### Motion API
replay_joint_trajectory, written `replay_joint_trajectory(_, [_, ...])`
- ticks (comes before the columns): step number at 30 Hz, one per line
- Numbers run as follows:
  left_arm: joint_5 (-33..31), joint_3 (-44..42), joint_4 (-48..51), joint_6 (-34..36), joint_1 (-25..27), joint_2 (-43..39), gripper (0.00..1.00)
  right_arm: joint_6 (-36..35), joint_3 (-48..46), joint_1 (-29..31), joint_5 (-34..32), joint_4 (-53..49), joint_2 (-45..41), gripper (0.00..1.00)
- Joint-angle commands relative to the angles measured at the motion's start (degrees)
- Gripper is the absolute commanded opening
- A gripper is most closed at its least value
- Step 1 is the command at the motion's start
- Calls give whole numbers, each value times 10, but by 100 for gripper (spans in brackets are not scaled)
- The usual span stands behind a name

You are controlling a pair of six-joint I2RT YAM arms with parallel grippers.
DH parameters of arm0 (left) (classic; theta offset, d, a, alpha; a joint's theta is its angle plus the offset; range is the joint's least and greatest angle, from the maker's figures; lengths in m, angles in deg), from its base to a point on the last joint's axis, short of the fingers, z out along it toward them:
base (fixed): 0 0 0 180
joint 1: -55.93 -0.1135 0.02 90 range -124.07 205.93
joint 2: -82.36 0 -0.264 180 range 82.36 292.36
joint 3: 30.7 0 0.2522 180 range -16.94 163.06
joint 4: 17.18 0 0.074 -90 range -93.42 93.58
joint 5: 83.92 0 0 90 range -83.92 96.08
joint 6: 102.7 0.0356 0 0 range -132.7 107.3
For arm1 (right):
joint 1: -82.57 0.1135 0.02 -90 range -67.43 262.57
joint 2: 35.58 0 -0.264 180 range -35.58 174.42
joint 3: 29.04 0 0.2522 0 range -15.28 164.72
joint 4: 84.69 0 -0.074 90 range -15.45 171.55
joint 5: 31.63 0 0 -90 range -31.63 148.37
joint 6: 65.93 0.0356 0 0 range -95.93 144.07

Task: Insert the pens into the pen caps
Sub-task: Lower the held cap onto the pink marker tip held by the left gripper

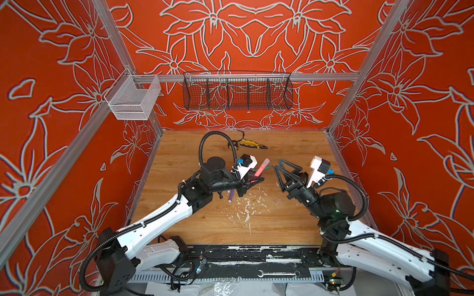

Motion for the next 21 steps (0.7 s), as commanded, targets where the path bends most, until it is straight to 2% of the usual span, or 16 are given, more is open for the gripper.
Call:
replay_joint_trajectory(1, [22,20,8,27,9,2,0,-14,14,1,-16,-39,-4,56])
replay_joint_trajectory(8, [17,24,19,40,19,5,0,-15,33,2,-1,-51,14,43])
replay_joint_trajectory(16, [15,28,28,50,25,6,0,-14,58,2,21,-66,41,40])
replay_joint_trajectory(21, [7,30,32,54,28,7,0,-11,72,1,34,-76,56,25])
